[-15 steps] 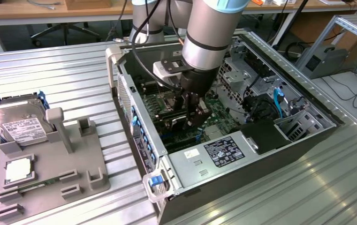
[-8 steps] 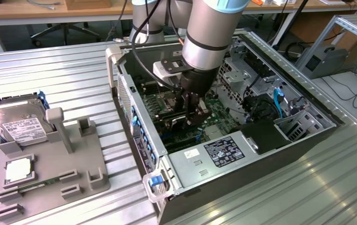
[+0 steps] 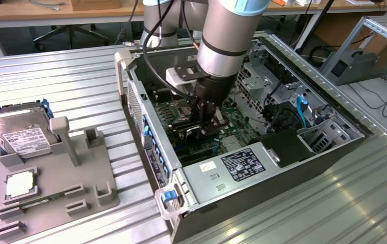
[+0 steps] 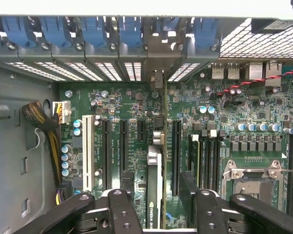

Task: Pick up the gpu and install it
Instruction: 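Insert the gpu into the slot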

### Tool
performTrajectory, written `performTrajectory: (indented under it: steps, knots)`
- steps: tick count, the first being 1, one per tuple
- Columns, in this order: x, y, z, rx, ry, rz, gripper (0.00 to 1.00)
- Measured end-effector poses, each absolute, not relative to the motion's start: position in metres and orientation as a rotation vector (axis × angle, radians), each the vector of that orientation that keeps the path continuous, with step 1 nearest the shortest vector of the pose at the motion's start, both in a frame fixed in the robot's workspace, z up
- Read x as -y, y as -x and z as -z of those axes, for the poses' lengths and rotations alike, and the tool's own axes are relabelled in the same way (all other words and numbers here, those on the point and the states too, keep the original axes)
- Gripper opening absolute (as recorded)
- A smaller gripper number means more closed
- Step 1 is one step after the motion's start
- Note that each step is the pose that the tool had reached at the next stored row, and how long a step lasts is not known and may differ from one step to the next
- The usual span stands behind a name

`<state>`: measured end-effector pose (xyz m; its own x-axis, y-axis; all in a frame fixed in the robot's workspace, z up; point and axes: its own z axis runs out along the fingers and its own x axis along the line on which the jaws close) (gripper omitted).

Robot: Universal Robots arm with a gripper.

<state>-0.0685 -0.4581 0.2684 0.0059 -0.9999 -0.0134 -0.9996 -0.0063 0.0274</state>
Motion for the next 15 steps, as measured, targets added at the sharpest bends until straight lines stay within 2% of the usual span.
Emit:
performTrajectory:
  steps: [15]
  knots:
    - [0.4562,0.0691,-0.2681,2.207,-2.221,0.045,0.5]
